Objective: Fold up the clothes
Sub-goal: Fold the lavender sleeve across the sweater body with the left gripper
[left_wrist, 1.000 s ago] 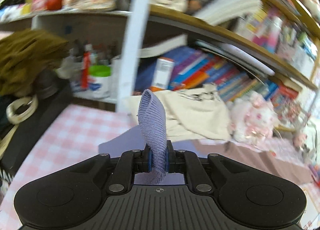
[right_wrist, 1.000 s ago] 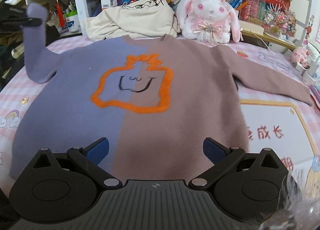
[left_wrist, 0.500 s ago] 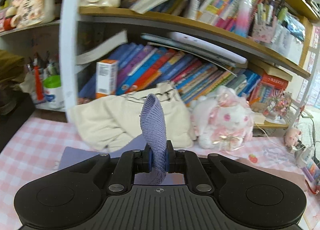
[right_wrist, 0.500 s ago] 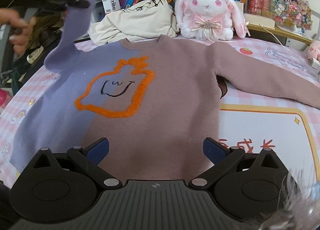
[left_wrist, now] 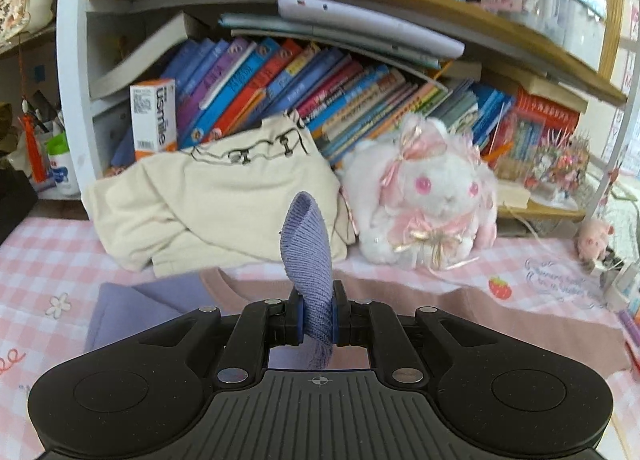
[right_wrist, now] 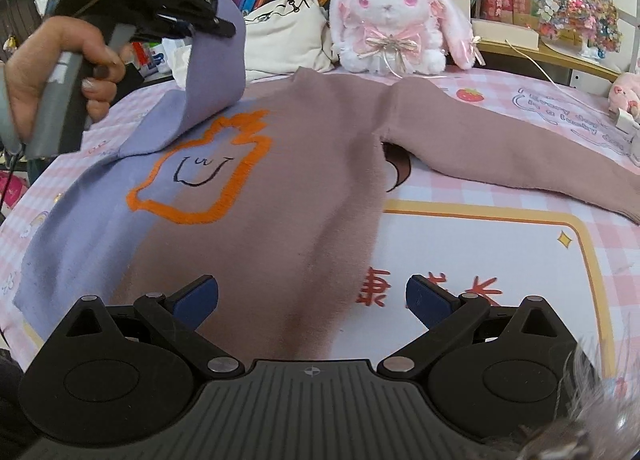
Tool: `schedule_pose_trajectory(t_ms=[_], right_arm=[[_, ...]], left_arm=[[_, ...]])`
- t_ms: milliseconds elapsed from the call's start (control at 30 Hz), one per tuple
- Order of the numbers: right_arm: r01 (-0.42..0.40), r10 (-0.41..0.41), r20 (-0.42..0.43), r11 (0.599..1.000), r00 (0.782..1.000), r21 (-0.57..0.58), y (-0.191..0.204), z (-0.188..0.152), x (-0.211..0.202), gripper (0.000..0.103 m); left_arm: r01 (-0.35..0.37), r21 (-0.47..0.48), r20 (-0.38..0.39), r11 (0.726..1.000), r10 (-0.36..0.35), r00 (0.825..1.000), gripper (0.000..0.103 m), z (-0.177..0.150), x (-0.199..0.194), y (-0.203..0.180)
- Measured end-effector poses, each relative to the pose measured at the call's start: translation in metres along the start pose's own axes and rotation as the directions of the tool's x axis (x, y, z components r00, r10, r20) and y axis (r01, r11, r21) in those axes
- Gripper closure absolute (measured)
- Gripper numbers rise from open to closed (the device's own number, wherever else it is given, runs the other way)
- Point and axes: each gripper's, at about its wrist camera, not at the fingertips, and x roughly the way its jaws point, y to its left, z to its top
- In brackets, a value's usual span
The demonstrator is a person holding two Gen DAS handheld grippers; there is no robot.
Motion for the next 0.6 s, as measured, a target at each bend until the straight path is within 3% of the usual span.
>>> schedule_pose_trajectory(t_ms=[133, 167, 267, 400, 600], right_arm=[[-0.004, 0.004, -0.005, 1.0, 1.0, -0.005, -0.005, -0.002, -0.003, 0.002], [-0.005, 0.005, -0.007, 1.0, 1.0, -0.006, -0.006, -0.002, -0.003, 0.002], [-0.009, 0.009, -0.011, 1.0, 1.0, -0.005, -0.009, -0.002, -0.004, 0.002], [-0.03, 0.03, -0.02, 1.0, 0.999, -0.001, -0.01, -0.002, -0.001, 0.002], [-0.06, 0.059, -0.035, 0.998, 0.998, -0.028, 0.001, -0.002, 0.005, 0.002]], left_arm=[[-0.027, -0.008, -0.017, 1.0, 0.027, 1.0, 0.088, -0.003, 0.004, -0.008], [-0.033, -0.01, -0.021, 0.999, 0.033, 0.999, 0.08, -0.003, 0.005, -0.011], [-0.002, 0.005, 0.017, 1.0, 0.002, 1.0, 0.033, -0.006, -0.003, -0.017], [0.018, 0.079, 0.071, 0.997, -0.024, 0.997, 0.03, -0.013, -0.026, -0.019], [-0.141, 0.118, -0.016, 0.983, 0.144, 0.99, 0.03, -0.048, -0.064, 0.017]])
